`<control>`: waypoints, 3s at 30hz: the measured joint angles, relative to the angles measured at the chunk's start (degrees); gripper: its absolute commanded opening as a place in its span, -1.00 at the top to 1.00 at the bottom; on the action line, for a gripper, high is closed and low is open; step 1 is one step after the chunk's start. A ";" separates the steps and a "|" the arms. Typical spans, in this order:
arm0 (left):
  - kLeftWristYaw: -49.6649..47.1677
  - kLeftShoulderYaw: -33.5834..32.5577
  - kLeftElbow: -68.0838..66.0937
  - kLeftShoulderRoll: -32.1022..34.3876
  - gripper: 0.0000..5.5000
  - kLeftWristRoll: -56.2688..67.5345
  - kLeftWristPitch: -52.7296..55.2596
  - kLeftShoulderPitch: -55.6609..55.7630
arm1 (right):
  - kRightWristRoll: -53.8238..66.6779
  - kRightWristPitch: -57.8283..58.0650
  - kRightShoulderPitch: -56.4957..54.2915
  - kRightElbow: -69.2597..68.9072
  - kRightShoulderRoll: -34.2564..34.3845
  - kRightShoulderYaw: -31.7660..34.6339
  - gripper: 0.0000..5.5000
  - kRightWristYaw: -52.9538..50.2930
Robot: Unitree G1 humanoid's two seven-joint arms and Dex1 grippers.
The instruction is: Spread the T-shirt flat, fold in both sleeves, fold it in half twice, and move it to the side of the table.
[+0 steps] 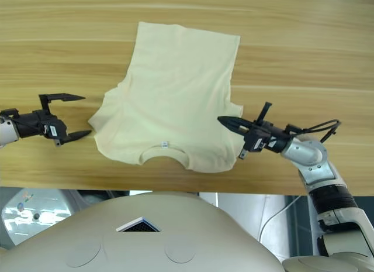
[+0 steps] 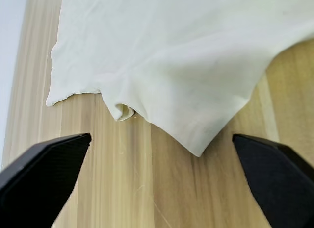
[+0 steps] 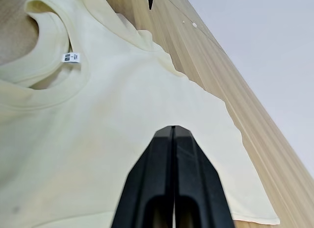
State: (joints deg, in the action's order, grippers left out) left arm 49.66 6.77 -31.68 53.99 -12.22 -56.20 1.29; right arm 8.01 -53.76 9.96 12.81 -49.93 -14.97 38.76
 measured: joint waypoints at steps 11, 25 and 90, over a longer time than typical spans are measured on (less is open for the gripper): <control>-6.38 4.21 -1.90 1.22 -0.33 -4.66 -0.28 2.04 | 1.26 0.15 1.34 -1.55 1.86 2.02 1.00 2.00; -7.97 8.00 -2.30 1.92 0.48 -5.62 -1.27 2.46 | 1.29 0.30 1.60 -1.90 4.02 3.14 1.00 2.88; -9.54 9.92 14.60 -3.26 1.00 -1.16 0.10 6.86 | -0.65 0.48 -1.52 4.10 9.12 4.30 1.00 4.81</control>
State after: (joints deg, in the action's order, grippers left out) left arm 40.11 16.69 -17.08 50.73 -13.38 -56.10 8.14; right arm 7.36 -53.27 8.44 16.92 -40.81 -10.67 43.58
